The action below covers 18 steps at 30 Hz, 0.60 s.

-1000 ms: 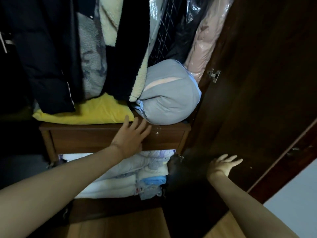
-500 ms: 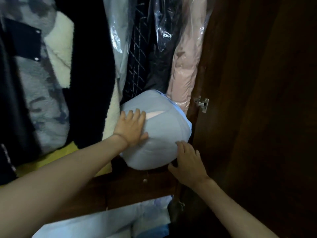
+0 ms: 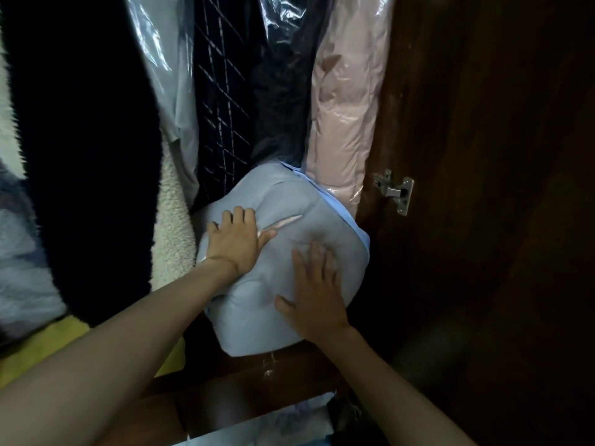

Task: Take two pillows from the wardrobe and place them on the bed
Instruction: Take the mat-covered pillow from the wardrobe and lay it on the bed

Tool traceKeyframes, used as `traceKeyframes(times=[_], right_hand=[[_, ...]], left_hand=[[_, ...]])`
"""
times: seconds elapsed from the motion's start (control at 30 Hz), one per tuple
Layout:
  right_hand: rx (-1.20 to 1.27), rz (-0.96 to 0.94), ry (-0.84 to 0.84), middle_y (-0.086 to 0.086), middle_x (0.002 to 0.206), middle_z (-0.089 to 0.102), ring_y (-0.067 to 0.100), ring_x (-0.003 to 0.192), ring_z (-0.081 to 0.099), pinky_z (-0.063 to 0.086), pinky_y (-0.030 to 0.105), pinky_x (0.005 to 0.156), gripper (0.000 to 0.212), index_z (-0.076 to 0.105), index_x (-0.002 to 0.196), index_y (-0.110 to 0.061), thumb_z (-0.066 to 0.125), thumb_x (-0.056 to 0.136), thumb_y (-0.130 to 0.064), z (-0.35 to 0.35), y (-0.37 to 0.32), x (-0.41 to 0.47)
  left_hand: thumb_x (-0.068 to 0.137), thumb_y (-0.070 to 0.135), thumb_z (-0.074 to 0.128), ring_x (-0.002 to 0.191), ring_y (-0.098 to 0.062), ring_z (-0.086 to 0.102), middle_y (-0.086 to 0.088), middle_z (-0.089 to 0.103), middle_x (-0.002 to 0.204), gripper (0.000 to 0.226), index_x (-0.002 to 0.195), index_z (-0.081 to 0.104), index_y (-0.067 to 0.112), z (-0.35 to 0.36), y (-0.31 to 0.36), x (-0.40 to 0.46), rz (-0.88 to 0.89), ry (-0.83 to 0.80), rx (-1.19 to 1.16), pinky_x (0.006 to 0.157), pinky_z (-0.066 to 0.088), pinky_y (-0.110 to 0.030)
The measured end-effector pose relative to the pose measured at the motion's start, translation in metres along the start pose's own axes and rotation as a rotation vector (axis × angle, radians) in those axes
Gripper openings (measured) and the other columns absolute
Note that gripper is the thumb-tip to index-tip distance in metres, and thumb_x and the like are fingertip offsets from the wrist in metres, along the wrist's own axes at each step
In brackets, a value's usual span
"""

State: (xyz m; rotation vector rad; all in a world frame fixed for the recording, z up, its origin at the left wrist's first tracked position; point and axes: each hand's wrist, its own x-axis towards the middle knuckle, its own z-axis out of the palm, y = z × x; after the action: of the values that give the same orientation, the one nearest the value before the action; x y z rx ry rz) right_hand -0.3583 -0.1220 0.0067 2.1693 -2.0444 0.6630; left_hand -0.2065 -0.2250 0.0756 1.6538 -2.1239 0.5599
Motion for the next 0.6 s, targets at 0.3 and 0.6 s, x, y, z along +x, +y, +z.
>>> traceKeyframes(times=[0.3, 0.6], right_hand=[[0.465, 0.158, -0.025, -0.001, 0.154, 0.037, 0.015, 0.140, 0.034, 0.031, 0.027, 0.111, 0.071, 0.034, 0.151, -0.023, 0.070, 0.090, -0.032, -0.087, 0.008, -0.032], [0.172, -0.103, 0.370, -0.003, 0.145, 0.049, 0.011, 0.137, 0.041, 0.034, 0.030, 0.114, 0.052, 0.050, 0.137, -0.024, 0.066, 0.088, -0.027, -0.148, -0.097, -0.065]], left_hand=[[0.099, 0.034, 0.047, 0.106, -0.034, 0.052, -0.013, 0.059, 0.112, 0.029, 0.116, 0.050, 0.011, -0.013, 0.000, -0.005, 0.199, 0.071, -0.202, 0.084, 0.034, -0.048], [0.086, 0.010, 0.050, 0.085, -0.030, 0.064, -0.012, 0.068, 0.095, 0.025, 0.103, 0.068, 0.007, -0.050, 0.015, -0.108, 0.534, 0.293, -0.514, 0.072, 0.051, -0.035]])
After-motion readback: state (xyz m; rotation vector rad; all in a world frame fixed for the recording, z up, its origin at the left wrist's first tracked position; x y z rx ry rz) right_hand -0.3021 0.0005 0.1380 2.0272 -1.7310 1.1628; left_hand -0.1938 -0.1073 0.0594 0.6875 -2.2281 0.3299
